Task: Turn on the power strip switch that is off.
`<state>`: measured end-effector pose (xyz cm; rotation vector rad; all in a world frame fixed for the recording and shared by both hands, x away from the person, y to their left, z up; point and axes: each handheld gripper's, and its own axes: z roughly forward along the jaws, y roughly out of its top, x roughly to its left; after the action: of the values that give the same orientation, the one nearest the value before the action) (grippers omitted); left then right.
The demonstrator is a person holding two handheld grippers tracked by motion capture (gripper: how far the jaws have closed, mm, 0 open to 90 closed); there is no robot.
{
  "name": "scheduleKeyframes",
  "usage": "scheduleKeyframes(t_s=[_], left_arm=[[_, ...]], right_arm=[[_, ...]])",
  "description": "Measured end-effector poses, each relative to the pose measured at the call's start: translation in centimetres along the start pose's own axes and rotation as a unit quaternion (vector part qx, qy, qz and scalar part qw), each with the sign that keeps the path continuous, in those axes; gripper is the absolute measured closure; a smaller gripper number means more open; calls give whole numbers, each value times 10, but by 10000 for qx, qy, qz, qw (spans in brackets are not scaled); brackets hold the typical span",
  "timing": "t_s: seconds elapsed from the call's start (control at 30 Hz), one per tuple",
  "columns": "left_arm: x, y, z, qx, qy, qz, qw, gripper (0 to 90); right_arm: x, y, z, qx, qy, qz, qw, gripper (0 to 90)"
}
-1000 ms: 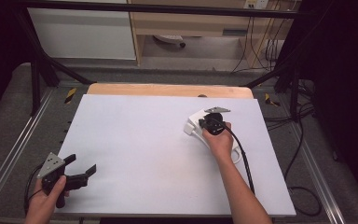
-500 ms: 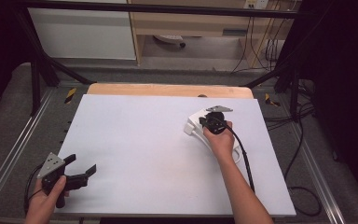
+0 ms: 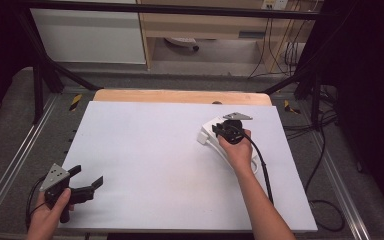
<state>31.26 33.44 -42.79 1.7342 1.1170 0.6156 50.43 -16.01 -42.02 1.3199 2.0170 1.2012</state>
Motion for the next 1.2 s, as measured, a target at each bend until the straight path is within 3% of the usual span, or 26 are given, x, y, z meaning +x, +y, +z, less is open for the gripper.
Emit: scheduleKeyframes(t_s=[0.5,0.87,0.97,1.2], left_arm=[[-1,0,1,20,11,24,10000,65],[-1,0,1,33,9,35,10000,64],[-1,0,1,33,14,32,10000,64],[-1,0,1,35,13,40,10000,64]], right_arm=[[-1,5,-12,-143,121,237,9995,328],[1,10,-23,-252,9,100,9996,107],[1,12,-26,-307,1,135,9994,60],[0,15,-37,-333,46,160,9993,43]])
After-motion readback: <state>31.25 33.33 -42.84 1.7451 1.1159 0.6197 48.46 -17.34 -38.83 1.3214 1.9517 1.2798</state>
